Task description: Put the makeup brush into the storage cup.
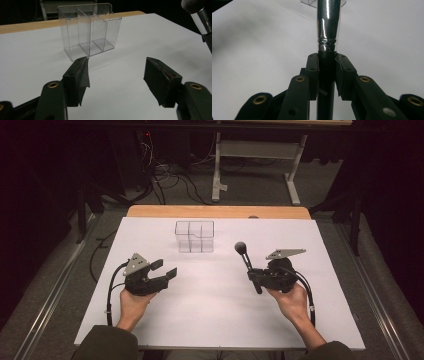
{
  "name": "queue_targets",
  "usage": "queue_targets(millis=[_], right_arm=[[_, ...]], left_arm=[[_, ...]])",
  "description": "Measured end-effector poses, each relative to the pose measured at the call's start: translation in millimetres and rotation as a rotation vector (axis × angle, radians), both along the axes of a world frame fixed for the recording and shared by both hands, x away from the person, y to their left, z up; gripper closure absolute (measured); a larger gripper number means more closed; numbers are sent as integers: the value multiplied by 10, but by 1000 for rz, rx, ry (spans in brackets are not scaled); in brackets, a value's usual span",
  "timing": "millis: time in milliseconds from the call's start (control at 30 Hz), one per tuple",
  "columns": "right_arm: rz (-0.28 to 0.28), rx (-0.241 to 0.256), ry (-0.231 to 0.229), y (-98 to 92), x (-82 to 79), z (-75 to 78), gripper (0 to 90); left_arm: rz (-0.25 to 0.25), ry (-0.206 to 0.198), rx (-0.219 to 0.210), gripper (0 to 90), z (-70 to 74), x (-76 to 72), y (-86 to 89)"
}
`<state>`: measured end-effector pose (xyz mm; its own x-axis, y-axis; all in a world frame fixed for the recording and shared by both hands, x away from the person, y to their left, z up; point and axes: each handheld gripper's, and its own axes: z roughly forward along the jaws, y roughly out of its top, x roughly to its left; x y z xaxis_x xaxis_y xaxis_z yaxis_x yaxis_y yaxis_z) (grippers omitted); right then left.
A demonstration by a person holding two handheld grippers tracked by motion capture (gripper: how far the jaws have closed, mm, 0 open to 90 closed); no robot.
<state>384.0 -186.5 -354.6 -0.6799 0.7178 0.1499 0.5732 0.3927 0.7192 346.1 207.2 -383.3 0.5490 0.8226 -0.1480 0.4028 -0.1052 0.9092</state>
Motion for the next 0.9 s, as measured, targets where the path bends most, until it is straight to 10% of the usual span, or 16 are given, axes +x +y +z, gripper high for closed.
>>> queue_targets(millis=[900], right_arm=[[10,30,-26,103,-81,-28,767]], left_arm=[[-118,-22,-38,368,198,-103,-313]])
